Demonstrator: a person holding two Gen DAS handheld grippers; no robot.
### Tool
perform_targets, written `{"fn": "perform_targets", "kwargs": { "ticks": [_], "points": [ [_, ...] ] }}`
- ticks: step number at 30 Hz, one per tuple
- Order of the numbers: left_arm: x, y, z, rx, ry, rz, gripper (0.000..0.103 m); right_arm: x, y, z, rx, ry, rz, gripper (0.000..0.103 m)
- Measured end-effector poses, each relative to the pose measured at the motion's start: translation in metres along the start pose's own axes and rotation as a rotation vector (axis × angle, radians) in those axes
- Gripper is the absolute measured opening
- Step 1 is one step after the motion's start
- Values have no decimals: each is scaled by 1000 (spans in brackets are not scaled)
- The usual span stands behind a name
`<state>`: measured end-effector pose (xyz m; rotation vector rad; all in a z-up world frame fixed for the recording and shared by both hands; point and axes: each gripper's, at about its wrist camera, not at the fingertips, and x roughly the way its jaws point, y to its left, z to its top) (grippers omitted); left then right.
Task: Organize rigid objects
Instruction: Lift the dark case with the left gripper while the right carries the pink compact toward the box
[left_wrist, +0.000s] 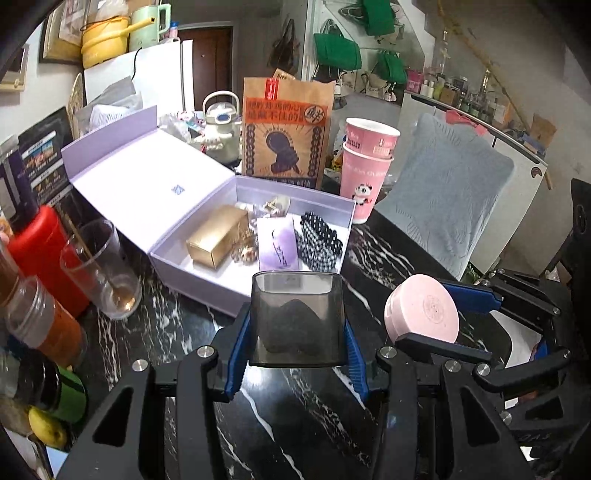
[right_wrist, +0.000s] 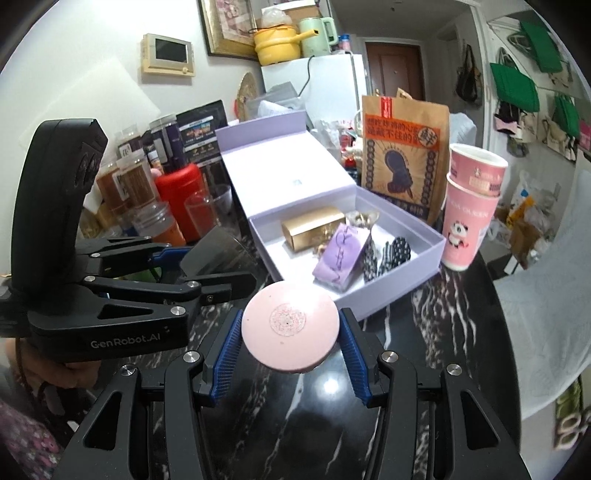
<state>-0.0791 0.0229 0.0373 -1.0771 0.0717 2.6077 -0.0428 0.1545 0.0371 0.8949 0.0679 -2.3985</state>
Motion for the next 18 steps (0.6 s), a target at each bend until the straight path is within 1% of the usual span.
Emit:
{"fn": "perform_targets", "kwargs": {
  "ticks": [5,18],
  "points": [
    [0,0,16,18,-21,-5,45,0,-5,16,-7,-10,12,51],
    [14,13,58,34,-53,-11,45,13,-26,56,-40,-50,-2,51]
  ]
}}
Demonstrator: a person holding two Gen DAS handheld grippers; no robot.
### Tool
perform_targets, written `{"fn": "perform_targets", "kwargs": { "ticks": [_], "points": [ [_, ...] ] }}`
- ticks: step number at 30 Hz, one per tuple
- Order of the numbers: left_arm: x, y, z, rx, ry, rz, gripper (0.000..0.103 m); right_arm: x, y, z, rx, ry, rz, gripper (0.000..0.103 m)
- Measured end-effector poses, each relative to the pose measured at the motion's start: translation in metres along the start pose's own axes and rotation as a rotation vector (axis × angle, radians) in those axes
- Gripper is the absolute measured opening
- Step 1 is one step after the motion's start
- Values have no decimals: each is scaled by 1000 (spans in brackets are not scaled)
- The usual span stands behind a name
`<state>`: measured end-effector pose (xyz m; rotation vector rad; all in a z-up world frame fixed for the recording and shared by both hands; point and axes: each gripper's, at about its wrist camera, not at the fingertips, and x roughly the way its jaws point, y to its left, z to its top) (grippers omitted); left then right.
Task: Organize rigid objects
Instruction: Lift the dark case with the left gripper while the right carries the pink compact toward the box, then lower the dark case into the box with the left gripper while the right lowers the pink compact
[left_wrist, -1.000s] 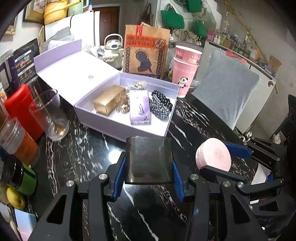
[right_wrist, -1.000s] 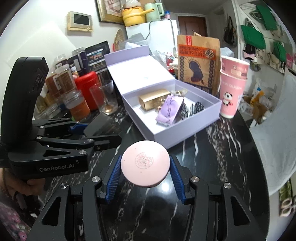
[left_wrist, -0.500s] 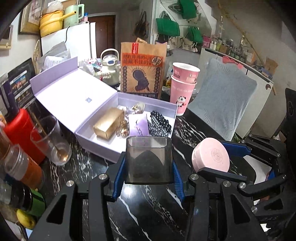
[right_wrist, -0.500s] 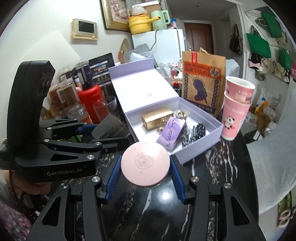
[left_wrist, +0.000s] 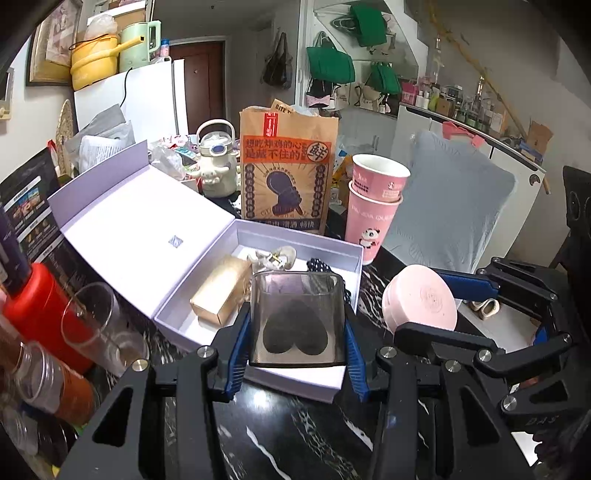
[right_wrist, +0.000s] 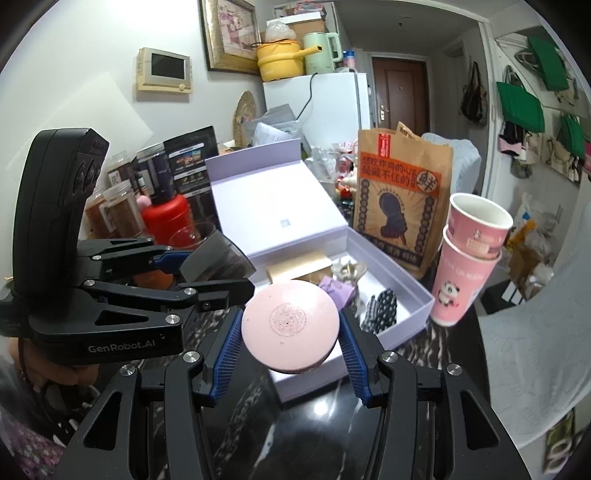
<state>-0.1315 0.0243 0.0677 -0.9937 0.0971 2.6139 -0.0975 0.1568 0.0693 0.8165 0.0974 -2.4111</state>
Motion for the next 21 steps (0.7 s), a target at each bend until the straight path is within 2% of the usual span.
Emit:
{"fn": "perform_targets", "kwargs": {
  "ticks": [21],
  "points": [
    [54,31,51,31,-27,18,45,55,-28,59,-63,-19,-22,51]
  ]
}}
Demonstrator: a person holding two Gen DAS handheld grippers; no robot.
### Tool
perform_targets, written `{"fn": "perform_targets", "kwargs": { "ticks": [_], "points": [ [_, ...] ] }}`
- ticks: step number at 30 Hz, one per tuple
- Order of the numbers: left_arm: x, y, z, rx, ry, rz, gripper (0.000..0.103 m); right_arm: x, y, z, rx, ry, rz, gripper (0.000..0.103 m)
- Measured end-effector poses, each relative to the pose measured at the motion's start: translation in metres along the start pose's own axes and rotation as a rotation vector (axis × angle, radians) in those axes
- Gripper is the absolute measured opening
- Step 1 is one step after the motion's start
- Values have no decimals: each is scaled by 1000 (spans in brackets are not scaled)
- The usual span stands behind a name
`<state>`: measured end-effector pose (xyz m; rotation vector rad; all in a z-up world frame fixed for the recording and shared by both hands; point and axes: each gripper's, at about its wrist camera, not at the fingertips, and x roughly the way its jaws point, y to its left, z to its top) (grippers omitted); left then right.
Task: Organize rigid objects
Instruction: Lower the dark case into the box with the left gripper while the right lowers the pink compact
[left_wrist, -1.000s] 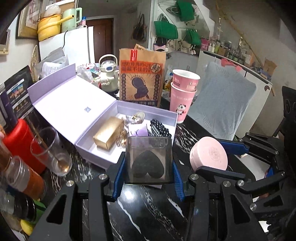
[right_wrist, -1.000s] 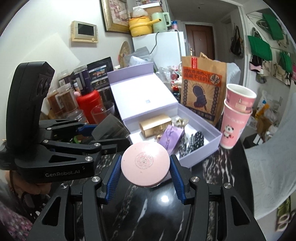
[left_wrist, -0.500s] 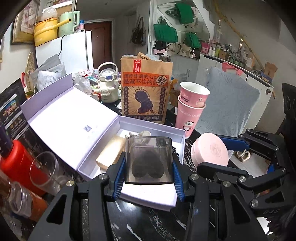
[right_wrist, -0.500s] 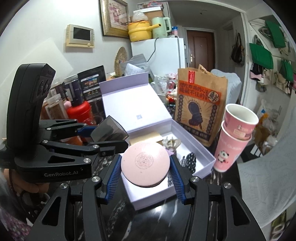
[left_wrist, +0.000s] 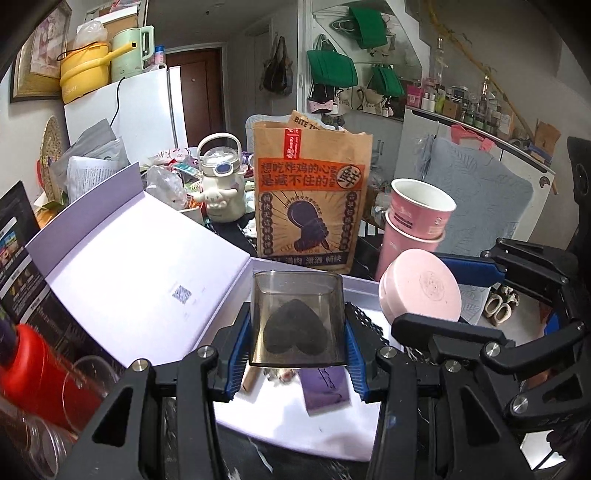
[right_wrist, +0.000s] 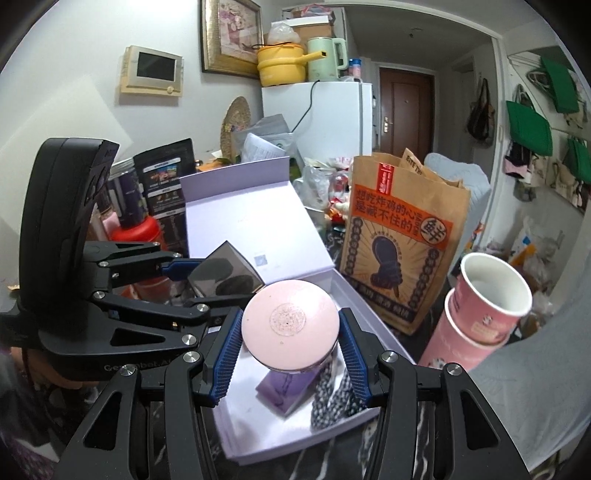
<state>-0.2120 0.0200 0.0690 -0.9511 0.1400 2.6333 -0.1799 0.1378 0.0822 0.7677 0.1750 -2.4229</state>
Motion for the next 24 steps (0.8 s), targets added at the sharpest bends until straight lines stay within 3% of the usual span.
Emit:
{"fn": "perform_targets", "kwargs": {
  "ticks": [10,24],
  "points": [
    [34,19,8,-10,23,17,45,36,-12,5,6,23,-16,51],
    [81,25,0,0,132,8,45,78,-30,-4,34,102,-29,51]
  ]
}}
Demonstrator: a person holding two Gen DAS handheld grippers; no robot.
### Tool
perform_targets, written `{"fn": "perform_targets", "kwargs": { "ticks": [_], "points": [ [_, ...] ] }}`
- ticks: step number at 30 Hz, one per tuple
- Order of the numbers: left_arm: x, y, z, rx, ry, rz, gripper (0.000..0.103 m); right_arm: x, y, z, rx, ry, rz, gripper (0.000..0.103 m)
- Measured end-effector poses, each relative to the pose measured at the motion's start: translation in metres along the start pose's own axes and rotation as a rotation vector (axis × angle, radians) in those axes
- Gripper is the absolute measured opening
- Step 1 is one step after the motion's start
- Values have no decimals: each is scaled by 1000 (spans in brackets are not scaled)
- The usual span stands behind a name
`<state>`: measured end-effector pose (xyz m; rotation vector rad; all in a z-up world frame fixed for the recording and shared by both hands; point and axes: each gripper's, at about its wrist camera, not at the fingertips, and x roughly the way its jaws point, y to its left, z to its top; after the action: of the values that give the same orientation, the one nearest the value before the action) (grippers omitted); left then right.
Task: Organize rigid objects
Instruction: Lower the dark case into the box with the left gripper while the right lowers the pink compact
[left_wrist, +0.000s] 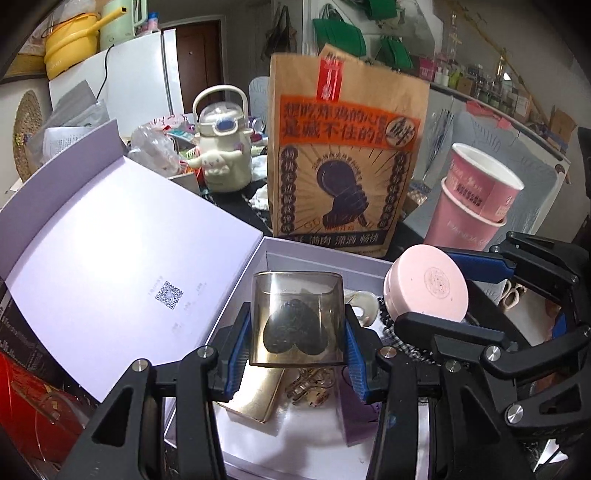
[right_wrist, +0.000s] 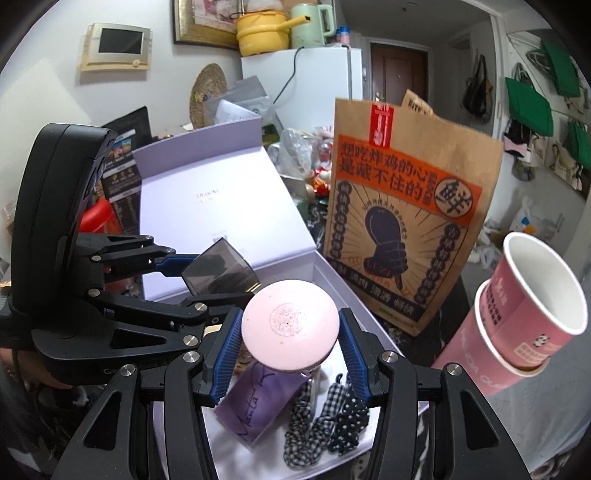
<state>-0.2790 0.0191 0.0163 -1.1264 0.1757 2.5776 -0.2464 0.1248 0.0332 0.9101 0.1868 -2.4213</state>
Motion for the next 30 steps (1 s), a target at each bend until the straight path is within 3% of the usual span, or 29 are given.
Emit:
{"fn": "perform_targets", "kwargs": {
  "ticks": [30],
  "points": [
    [50,-3,-20,29,142,13,45,57,-20,-25,61,149,4,51]
  ]
}}
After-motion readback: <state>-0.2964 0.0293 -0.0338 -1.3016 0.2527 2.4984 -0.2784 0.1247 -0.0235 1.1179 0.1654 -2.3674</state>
